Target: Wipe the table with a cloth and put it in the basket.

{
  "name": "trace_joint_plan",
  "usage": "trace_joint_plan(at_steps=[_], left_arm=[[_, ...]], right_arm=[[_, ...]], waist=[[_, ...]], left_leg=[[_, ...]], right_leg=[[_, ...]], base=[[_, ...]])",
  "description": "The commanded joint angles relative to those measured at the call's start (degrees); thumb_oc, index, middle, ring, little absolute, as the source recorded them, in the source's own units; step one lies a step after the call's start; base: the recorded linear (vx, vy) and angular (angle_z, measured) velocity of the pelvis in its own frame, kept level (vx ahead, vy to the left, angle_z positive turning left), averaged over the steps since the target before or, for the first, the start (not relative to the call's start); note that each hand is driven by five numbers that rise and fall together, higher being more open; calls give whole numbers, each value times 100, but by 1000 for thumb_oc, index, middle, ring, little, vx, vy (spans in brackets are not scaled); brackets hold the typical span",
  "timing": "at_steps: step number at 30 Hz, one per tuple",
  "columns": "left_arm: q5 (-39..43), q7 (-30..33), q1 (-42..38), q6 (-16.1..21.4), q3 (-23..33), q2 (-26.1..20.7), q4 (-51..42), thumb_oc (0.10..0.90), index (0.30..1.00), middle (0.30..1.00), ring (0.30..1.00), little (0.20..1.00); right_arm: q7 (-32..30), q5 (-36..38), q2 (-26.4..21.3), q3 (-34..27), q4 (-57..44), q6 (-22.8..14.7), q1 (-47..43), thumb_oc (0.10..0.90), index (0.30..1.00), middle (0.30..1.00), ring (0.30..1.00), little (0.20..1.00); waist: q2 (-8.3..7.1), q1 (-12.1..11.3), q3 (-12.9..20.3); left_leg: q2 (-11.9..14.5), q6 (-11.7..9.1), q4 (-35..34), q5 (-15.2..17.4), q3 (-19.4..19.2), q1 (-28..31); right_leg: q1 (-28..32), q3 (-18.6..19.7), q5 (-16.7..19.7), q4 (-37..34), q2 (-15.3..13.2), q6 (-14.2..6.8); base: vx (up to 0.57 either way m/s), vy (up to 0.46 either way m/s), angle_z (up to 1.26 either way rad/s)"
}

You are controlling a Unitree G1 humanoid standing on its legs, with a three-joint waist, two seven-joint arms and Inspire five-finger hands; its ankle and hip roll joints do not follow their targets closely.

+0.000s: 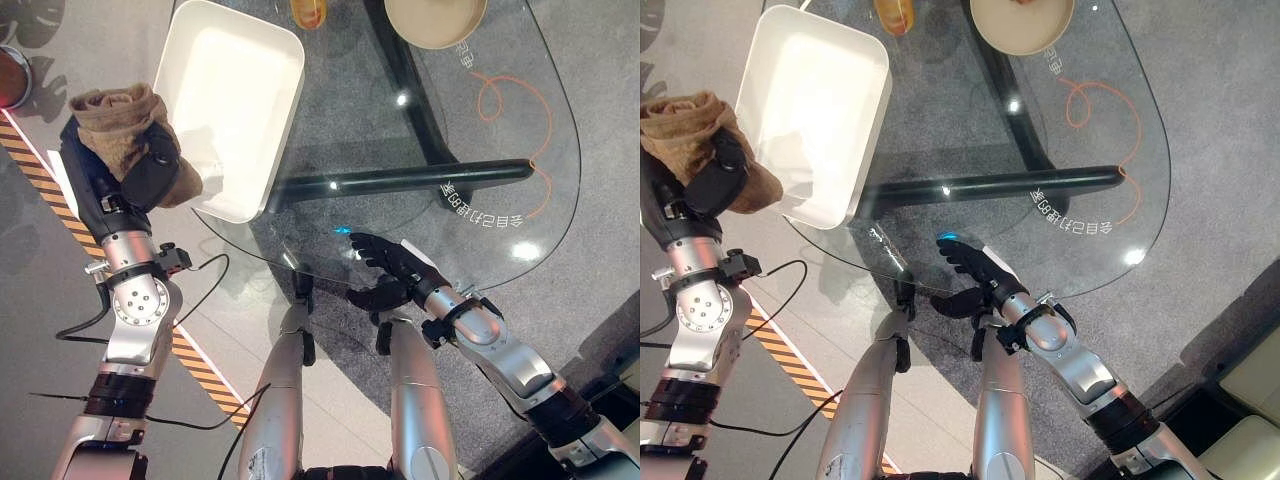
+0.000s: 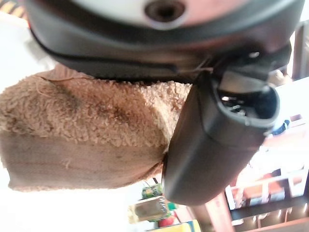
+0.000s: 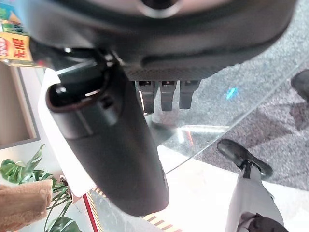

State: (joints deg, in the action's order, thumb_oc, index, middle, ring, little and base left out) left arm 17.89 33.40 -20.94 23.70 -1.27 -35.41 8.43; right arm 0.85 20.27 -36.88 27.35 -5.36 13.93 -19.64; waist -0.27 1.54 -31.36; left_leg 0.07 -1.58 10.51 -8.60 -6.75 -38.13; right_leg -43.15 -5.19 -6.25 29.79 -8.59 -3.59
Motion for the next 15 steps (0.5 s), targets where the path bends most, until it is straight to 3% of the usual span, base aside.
trace_joint_plan(at_steps=[1,4,5,6,15], left_arm=[[-487,481,-508,499,394,-520,-361,100,300,300,300,200],[-732,602,-613,366,328,-590,-242,100,300,300,300,200],[-1500,859,-806,5,223,-734,-56,100,300,300,300,200],[-1756,926,-887,-138,154,-853,26,100,300,300,300,200],[-2404,1216,-1123,-668,-199,-1209,325,100,300,300,300,200]], right_arm=[[66,294,-213,149,-439,-170,-143,800,900,900,900,900],[97,334,-242,188,-419,-94,-195,800,900,900,900,900],[129,400,-272,229,-404,15,-259,800,900,900,900,900],[102,484,-315,242,-434,78,-289,800,900,900,900,900],[131,822,-540,355,-627,240,-170,800,900,900,900,900]], waist=[[120,131,156],[121,144,156],[112,168,156],[111,183,156],[53,281,156]], left_leg=[[-325,53,1265,1222,-374,-262],[-323,53,1286,1225,-390,-322],[-319,54,1314,1221,-419,-416],[-316,55,1333,1215,-435,-482],[-273,59,1369,1199,-532,-836]], right_leg=[[128,3,605,-1113,380,-75],[67,18,619,-1106,379,-82],[-26,23,654,-1109,374,-91],[-94,27,675,-1106,372,-92],[-501,91,773,-1117,409,-121]], base=[[1,58,-2],[2,54,0],[-2,73,0],[-3,78,-1],[-1,31,-3]])
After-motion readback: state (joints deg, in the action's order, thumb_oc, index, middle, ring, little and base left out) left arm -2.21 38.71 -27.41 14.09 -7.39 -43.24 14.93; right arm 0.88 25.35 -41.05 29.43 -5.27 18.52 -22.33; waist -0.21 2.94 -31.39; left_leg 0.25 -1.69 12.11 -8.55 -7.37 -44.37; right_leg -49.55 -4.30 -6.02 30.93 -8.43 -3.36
